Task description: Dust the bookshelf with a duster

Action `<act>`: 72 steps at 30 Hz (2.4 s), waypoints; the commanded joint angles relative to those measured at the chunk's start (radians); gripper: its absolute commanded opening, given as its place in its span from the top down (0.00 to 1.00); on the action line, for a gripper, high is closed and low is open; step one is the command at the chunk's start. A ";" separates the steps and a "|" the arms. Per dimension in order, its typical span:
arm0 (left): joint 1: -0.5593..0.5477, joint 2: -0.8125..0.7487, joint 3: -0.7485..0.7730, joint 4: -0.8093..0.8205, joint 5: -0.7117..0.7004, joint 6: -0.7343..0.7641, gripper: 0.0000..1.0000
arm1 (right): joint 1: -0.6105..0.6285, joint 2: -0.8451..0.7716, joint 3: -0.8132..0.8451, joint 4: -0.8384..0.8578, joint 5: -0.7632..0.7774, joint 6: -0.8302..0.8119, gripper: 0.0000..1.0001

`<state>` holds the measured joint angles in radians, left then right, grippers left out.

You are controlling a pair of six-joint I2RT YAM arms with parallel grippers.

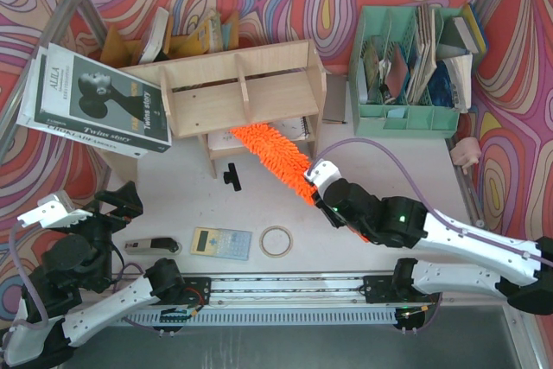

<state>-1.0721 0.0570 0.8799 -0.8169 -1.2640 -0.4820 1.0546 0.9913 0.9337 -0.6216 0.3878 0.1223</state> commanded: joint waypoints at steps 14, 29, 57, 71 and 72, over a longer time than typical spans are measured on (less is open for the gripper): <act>-0.003 -0.011 -0.009 0.013 0.006 0.014 0.01 | 0.002 -0.090 0.027 -0.038 0.107 0.051 1.00; -0.003 -0.020 -0.006 0.004 0.000 0.010 0.01 | 0.021 0.050 0.052 0.120 -0.054 -0.014 1.00; -0.003 -0.018 -0.009 0.013 0.006 0.014 0.01 | -0.003 -0.013 0.093 -0.190 0.279 0.402 1.00; -0.003 -0.019 -0.009 0.006 0.002 0.006 0.02 | -0.001 0.036 0.051 0.008 0.130 0.240 1.00; -0.003 -0.017 -0.009 0.006 0.002 0.006 0.02 | -0.001 0.025 0.047 0.000 0.148 0.255 1.00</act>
<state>-1.0721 0.0525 0.8795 -0.8165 -1.2610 -0.4824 1.0531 1.0431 0.9874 -0.7090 0.4713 0.3626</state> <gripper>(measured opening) 0.985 0.330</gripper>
